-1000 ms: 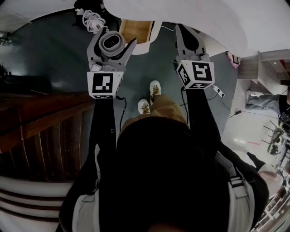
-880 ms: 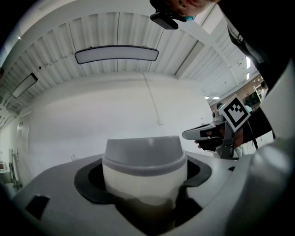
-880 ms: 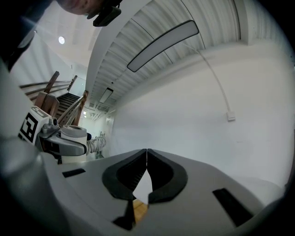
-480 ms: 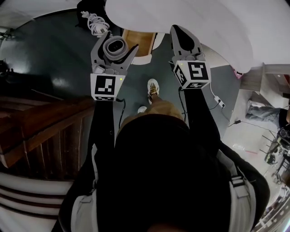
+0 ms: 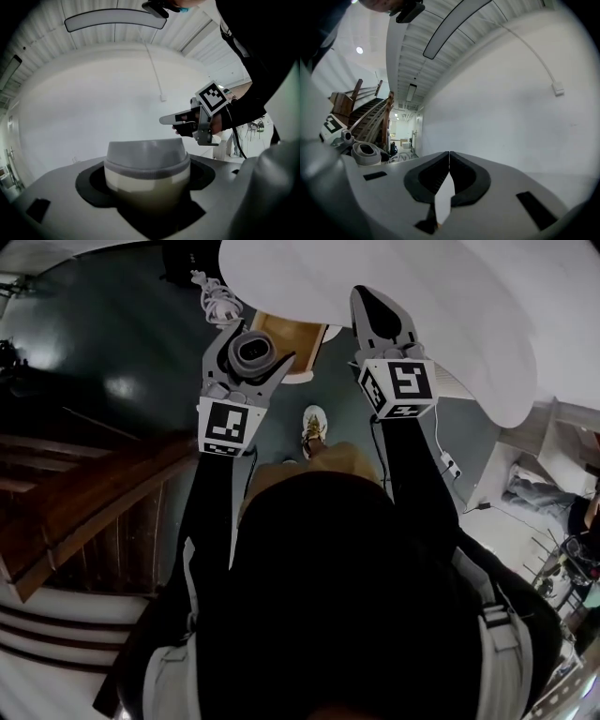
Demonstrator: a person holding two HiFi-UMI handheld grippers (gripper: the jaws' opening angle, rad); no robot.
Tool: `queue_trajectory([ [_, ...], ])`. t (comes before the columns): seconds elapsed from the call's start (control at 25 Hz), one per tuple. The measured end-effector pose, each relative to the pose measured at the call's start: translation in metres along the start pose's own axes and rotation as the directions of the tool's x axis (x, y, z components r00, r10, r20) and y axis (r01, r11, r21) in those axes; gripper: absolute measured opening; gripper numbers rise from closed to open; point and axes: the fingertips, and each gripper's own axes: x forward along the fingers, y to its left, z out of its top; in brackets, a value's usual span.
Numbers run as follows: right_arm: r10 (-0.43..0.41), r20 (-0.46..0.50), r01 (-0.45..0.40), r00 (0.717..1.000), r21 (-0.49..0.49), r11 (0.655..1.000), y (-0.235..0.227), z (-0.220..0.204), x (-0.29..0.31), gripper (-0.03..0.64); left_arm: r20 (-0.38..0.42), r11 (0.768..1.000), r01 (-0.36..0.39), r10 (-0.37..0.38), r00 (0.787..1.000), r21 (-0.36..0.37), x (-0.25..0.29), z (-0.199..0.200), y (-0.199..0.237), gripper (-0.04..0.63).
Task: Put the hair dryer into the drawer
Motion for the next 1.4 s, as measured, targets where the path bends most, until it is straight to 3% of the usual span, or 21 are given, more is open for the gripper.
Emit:
queue_trajectory([
  [0.56, 0.063, -0.06, -0.061, 0.996, 0.029, 0.998, -0.021, -0.029, 0.036, 0.026, -0.206, 0.997, 0.036, -0.05, 0.977, -0.074, 0.035, -0.064, -0.002, 0.402],
  [0.96, 0.034, -0.104, -0.027, 0.994, 0.072, 0.997, -0.048, -0.05, 0.029, 0.026, -0.365, 0.987, 0.066, -0.115, 0.924, -0.144, 0.058, -0.112, -0.013, 0.402],
  [1.24, 0.042, -0.127, -0.029, 0.991, 0.103, 0.994, -0.063, -0.062, 0.031, 0.026, -0.465, 0.976, 0.047, -0.143, 0.874, -0.212, 0.073, -0.137, -0.02, 0.402],
  [1.4, 0.046, -0.137, -0.031, 0.989, 0.11, 0.993, -0.063, -0.066, 0.03, 0.026, -0.532, 0.972, 0.046, -0.165, 0.831, -0.23, 0.074, -0.154, -0.023, 0.402],
])
